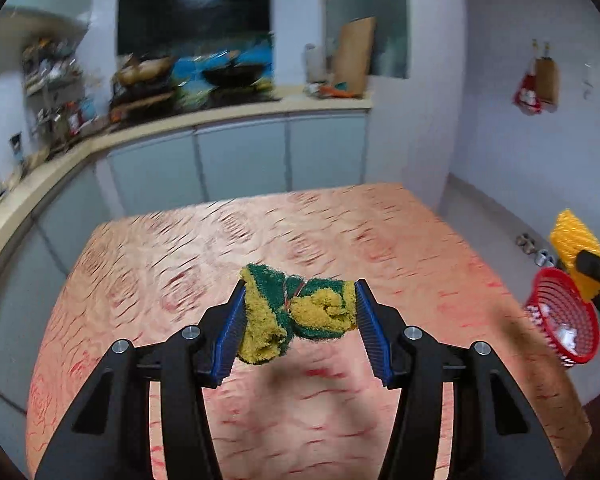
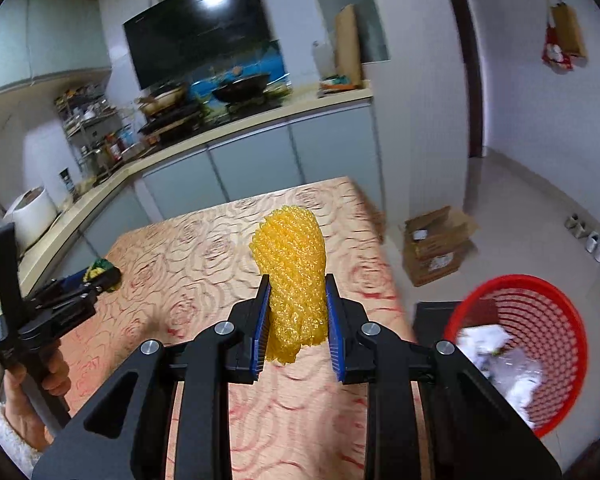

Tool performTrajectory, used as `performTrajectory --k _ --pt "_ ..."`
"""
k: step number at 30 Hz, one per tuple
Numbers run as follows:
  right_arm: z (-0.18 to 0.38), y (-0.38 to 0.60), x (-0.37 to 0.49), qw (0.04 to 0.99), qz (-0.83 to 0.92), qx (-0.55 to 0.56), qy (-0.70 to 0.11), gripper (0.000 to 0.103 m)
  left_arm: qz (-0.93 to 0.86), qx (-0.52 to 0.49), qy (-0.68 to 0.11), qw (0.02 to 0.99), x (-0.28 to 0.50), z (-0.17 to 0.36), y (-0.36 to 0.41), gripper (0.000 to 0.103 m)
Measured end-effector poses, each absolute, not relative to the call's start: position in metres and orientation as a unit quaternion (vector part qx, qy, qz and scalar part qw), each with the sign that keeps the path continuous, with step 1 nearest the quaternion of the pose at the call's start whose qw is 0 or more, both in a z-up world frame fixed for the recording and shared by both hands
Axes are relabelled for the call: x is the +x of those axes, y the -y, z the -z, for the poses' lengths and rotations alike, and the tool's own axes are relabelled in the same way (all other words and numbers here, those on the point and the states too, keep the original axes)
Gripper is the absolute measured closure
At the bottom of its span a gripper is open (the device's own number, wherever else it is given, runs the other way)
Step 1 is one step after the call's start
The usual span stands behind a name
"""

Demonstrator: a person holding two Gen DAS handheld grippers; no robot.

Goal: Collect trash
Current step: 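Lift the scrubber and sponge and carry them over the red wastebasket, then open both tools to drop the scrubber and sponge into the wastebasket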

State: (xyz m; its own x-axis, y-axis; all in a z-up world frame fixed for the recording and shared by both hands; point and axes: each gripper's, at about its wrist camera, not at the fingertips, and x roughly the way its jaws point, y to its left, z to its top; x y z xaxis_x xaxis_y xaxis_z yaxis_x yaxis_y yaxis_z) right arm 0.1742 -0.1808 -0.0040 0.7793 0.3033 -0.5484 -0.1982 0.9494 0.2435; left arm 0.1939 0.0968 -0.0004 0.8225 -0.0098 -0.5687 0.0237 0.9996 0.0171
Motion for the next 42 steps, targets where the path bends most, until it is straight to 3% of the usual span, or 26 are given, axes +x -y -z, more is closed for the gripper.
performTrajectory --k 11,23,29,36,42 --pt "0.005 0.295 0.146 0.950 -0.019 0.115 -0.291 0.078 0.163 0.065 -0.284 0.943 0.198 -0.008 0.063 0.052" --pt "0.054 0.360 0.147 0.929 0.051 0.114 -0.348 0.077 0.299 0.080 -0.354 0.883 0.227 0.041 0.203 0.052" --pt "0.075 0.367 0.169 0.917 0.035 0.117 -0.379 0.076 0.318 0.074 -0.387 0.862 0.245 0.069 0.223 0.048" --pt "0.087 0.369 0.179 0.910 0.017 0.137 -0.391 0.054 0.331 0.068 -0.387 0.858 0.248 0.071 0.223 0.030" --pt "0.085 0.368 0.172 0.910 0.018 0.144 -0.388 0.053 0.325 0.062 -0.377 0.865 0.243 0.061 0.209 0.027"
